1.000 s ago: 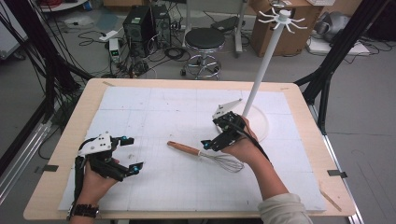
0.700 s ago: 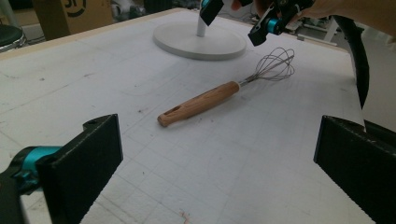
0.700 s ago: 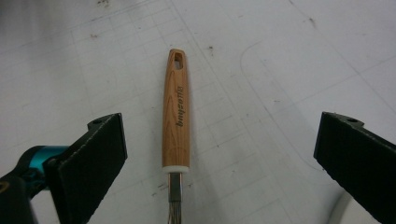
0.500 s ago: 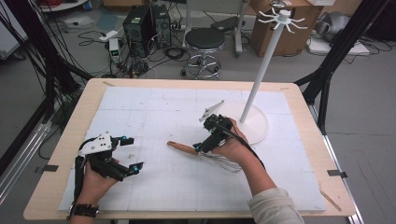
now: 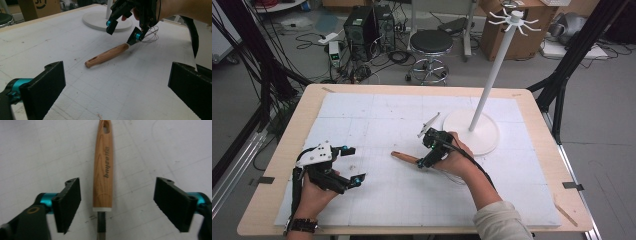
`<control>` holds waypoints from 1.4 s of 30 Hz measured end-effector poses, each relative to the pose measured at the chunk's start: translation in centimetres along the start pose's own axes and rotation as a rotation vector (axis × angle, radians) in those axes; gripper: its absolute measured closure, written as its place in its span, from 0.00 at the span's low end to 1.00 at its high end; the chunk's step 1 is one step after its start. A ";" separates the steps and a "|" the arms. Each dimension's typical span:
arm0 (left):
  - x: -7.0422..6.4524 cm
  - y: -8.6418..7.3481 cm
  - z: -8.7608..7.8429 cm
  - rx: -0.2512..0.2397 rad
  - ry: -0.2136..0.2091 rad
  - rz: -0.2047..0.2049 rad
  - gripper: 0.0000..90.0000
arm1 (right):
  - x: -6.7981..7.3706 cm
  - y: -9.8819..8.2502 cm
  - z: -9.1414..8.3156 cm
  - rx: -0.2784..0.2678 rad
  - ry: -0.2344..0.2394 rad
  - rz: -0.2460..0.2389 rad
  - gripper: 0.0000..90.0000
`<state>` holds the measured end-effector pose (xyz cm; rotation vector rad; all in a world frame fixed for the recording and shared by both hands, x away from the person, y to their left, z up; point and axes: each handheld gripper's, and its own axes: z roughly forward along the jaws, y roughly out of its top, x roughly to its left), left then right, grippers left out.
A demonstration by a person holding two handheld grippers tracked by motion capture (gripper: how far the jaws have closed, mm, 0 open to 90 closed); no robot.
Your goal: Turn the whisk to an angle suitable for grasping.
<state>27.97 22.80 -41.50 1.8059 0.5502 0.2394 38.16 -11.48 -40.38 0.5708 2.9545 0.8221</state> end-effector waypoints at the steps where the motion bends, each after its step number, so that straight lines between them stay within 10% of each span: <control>1: 0.0 0.0 0.0 -0.001 0.002 0.000 0.02 | 0.1 0.1 0.2 0.024 0.015 -0.003 0.34; 23: 0.0 0.0 0.1 0.008 0.007 -0.003 0.02 | 0.7 0.1 1.7 0.154 0.082 0.004 0.65; 42: -0.1 0.0 -0.1 0.000 0.014 -0.002 0.02 | 1.9 0.2 1.6 0.165 -0.036 -0.036 0.76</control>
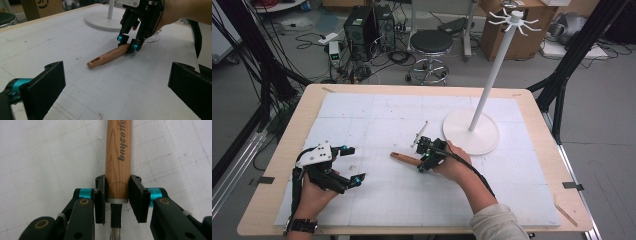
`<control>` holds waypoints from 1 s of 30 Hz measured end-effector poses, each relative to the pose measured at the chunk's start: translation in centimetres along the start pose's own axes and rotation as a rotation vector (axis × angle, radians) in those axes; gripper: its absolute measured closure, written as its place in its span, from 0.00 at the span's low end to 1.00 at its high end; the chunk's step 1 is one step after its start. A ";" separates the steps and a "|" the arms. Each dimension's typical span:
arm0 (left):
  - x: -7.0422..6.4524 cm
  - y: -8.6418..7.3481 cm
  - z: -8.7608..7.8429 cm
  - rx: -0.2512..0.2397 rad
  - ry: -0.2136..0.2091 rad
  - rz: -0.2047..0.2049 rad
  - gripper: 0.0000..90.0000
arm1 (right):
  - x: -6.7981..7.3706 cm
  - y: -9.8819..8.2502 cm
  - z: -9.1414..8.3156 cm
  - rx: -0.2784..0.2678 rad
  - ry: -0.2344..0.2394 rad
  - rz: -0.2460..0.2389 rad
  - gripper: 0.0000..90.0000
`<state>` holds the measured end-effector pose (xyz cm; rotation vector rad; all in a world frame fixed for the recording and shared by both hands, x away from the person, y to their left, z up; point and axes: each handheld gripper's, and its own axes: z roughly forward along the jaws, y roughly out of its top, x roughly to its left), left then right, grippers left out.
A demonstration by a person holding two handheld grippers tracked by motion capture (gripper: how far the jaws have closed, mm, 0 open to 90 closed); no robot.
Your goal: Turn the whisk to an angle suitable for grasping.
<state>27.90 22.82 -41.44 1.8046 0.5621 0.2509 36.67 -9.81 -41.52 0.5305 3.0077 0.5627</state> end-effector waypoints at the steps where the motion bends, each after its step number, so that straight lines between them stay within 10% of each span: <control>1: 0.0 0.0 0.0 -0.002 0.002 0.001 0.02 | -0.1 0.0 -0.1 -0.009 -0.016 -0.010 0.76; 30: 0.1 0.0 -0.1 -0.004 -0.005 0.000 0.02 | -1.2 -4.4 -9.9 -0.484 -0.032 0.079 0.77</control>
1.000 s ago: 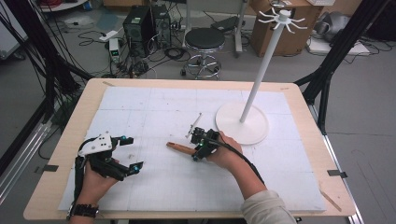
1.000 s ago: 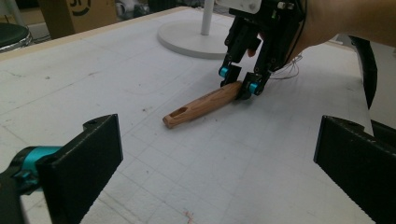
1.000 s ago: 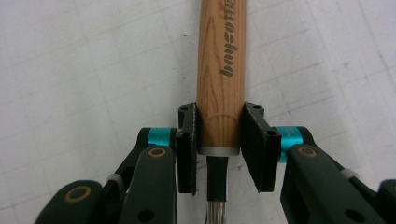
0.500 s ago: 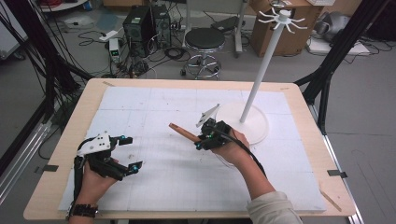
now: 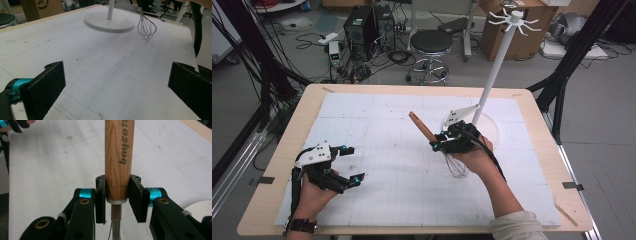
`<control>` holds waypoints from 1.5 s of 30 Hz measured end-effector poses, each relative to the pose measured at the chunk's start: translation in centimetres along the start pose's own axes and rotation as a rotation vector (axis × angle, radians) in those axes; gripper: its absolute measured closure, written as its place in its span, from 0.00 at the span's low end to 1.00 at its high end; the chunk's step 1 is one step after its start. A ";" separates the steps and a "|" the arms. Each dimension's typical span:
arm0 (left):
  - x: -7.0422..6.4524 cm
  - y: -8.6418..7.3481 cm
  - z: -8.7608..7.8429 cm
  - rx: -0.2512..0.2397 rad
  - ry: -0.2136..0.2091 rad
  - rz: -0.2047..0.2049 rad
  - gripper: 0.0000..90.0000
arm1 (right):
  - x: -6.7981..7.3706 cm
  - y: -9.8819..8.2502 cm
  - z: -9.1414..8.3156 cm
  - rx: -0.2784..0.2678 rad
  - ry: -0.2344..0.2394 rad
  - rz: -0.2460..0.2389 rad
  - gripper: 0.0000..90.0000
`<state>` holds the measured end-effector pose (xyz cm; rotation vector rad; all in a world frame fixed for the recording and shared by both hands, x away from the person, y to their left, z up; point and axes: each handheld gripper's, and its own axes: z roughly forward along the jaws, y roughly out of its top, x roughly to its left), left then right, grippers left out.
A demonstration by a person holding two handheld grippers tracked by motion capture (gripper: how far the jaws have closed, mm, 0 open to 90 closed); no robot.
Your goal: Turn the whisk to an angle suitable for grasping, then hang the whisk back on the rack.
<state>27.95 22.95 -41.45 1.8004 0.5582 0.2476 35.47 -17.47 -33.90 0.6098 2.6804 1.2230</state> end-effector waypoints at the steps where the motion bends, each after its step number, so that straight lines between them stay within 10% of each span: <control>1: 0.0 0.0 0.0 0.000 0.001 -0.001 0.02 | 0.0 -0.1 -0.3 -0.010 -0.001 0.001 0.76; 45: 0.3 0.1 0.7 0.004 -0.006 -0.003 0.02 | -1.2 -1.7 -12.3 -0.324 -0.088 0.040 0.76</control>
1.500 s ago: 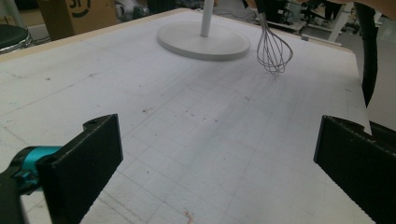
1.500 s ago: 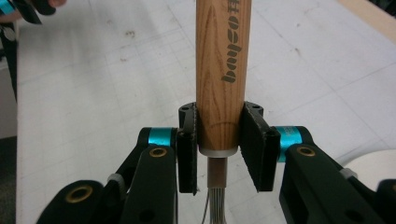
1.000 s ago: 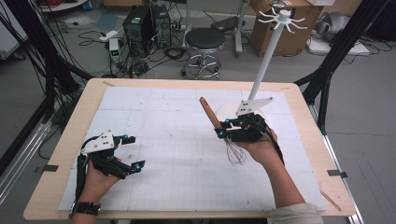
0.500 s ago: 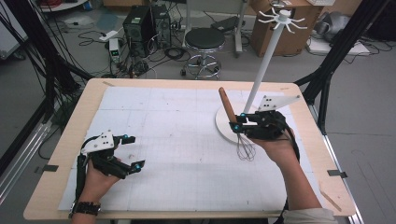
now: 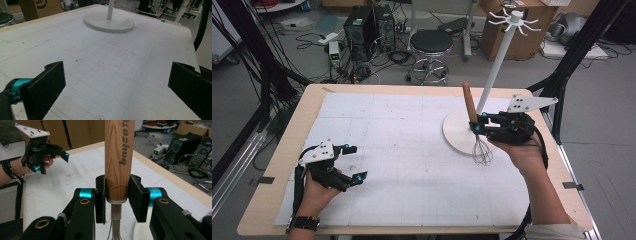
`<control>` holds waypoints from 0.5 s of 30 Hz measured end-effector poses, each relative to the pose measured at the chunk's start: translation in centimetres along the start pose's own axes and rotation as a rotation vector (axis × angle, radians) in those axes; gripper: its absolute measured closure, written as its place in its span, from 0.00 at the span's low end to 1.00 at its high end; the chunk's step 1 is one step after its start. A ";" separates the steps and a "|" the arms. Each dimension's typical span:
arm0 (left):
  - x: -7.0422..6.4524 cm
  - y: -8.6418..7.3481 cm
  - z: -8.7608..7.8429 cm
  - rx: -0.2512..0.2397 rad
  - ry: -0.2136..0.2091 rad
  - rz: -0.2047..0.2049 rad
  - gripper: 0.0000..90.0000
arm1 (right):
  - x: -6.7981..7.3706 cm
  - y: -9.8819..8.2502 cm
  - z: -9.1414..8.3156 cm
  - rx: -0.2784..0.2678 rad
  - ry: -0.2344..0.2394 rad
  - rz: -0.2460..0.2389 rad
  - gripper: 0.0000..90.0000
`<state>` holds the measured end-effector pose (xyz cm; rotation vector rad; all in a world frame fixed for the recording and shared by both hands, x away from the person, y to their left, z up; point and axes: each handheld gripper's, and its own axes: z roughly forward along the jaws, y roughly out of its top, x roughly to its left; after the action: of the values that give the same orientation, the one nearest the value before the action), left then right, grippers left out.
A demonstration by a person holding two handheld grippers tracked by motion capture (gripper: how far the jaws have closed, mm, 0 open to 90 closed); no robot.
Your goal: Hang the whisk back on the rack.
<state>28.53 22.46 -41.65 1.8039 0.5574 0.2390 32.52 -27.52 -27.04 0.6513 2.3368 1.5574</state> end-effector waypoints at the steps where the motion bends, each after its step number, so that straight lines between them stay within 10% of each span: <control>1: 0.0 0.0 0.0 -0.001 0.001 0.000 0.02 | -0.1 0.2 -0.2 -0.008 -0.005 -0.005 0.76; 15: 0.0 0.0 0.0 0.000 -0.003 -0.002 0.02 | -1.3 0.6 -2.6 -0.060 -0.069 -0.009 0.76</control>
<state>28.51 22.45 -41.67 1.8038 0.5572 0.2347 32.64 -30.06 -25.53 0.6682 2.2315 1.5695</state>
